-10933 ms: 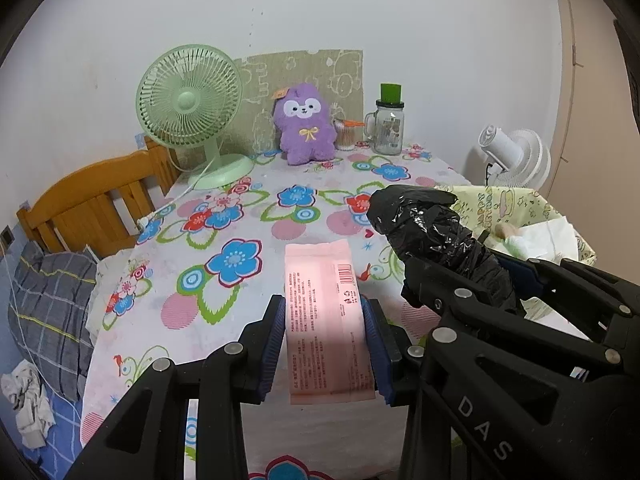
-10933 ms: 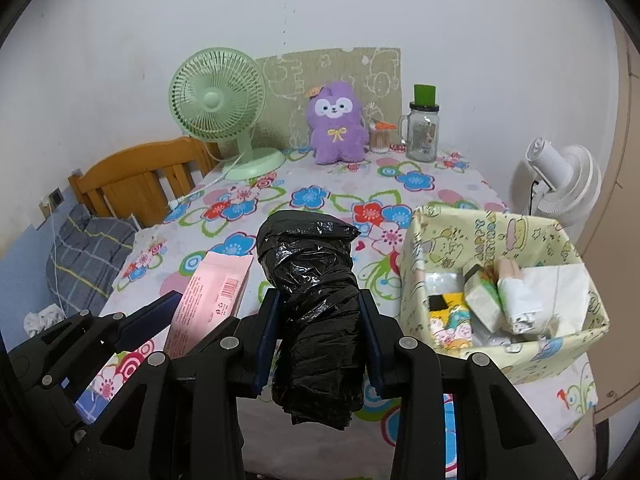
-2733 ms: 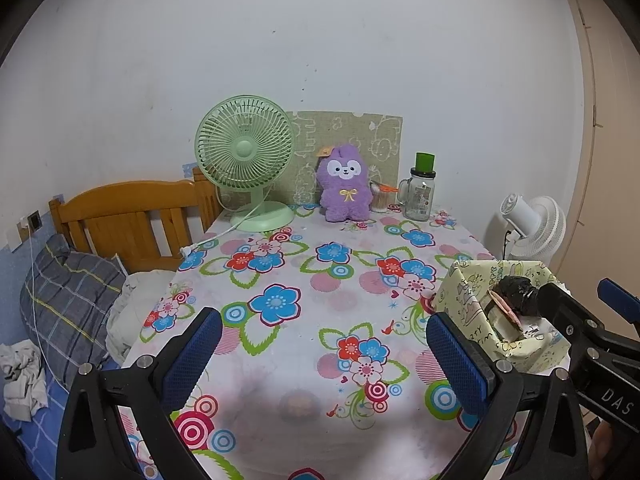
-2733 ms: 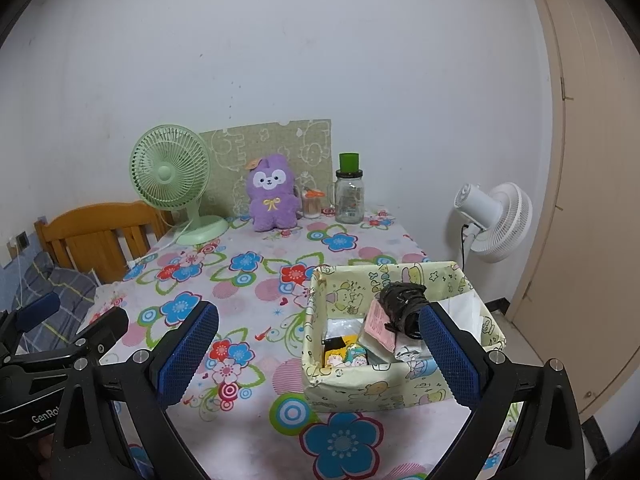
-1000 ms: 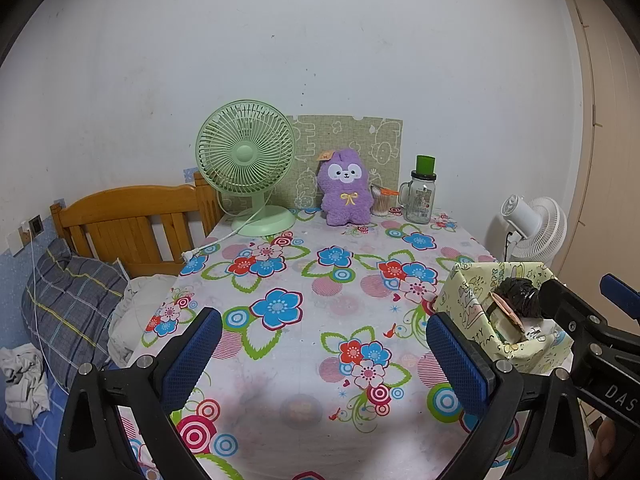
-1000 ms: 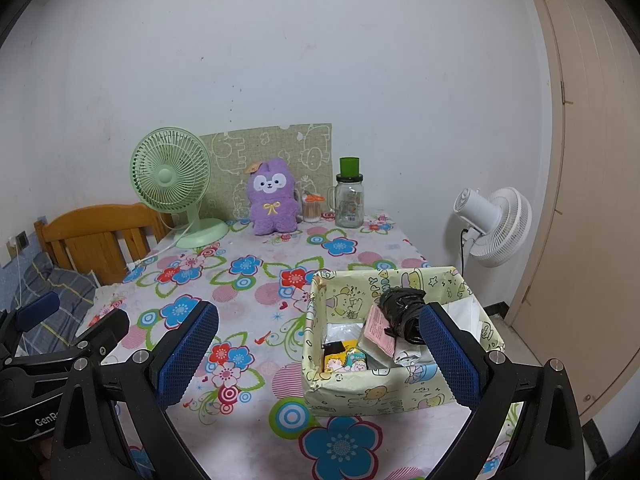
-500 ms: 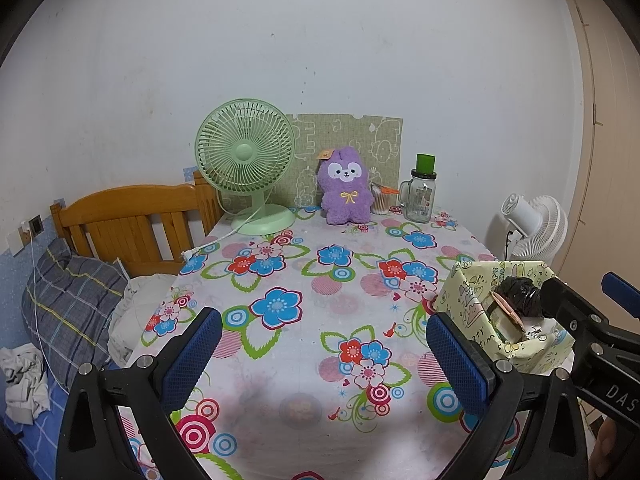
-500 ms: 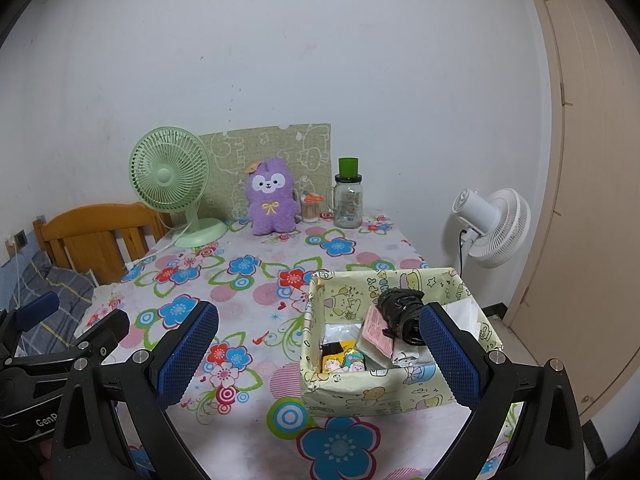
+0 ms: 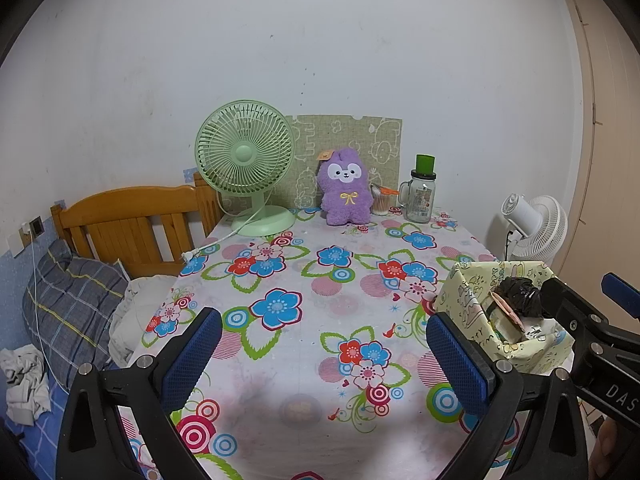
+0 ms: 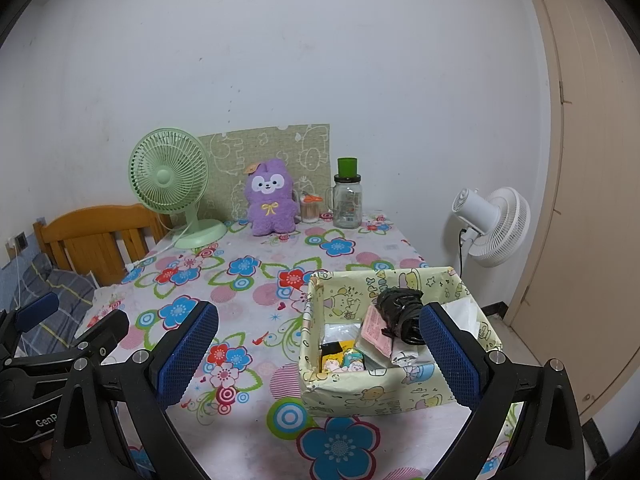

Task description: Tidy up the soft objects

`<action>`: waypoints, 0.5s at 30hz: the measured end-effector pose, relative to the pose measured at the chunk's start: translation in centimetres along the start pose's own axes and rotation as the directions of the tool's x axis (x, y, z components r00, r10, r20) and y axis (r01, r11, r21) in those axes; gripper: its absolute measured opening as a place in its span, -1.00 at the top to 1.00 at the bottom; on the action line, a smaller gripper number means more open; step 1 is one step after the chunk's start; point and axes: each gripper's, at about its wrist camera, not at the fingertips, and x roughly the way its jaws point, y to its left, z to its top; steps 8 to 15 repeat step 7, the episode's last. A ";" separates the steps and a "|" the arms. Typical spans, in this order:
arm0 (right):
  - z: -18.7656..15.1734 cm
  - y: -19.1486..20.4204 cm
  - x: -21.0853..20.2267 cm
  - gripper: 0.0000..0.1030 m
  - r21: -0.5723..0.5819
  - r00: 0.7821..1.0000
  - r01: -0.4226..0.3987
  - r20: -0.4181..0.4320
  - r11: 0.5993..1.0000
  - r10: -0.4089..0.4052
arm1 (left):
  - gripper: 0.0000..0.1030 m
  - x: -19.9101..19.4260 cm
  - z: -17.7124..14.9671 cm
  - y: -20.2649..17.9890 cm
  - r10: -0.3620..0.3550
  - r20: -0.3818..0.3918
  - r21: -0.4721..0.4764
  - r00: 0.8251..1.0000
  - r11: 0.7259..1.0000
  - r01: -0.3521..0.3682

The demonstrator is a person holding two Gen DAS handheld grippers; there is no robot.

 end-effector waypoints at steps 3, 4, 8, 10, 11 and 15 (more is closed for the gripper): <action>0.0 -0.1 0.0 -0.98 0.002 1.000 0.002 0.001 1.000 -0.002 | -0.99 0.0 0.0 0.0 -0.001 0.001 0.001 1.000 1.000 0.001; 0.0 -0.1 0.0 -0.98 0.002 1.000 0.002 0.002 1.000 -0.002 | -0.99 0.0 0.0 0.0 -0.002 0.001 0.001 1.000 1.000 0.002; 0.0 -0.1 0.0 -0.98 0.002 1.000 0.002 0.001 1.000 -0.002 | -0.99 0.0 0.0 0.0 -0.002 0.001 0.002 1.000 1.000 0.002; 0.0 -0.1 0.0 -0.98 0.002 1.000 0.002 0.001 1.000 -0.002 | -0.99 0.0 0.0 0.0 -0.002 0.001 0.002 1.000 1.000 0.002; 0.0 -0.1 0.0 -0.98 0.002 1.000 0.002 0.001 1.000 -0.002 | -0.99 0.0 0.0 0.0 -0.002 0.001 0.002 1.000 1.000 0.002; 0.0 -0.1 0.0 -0.98 0.002 1.000 0.002 0.001 1.000 -0.002 | -0.99 0.0 0.0 0.0 -0.002 0.001 0.002 1.000 1.000 0.002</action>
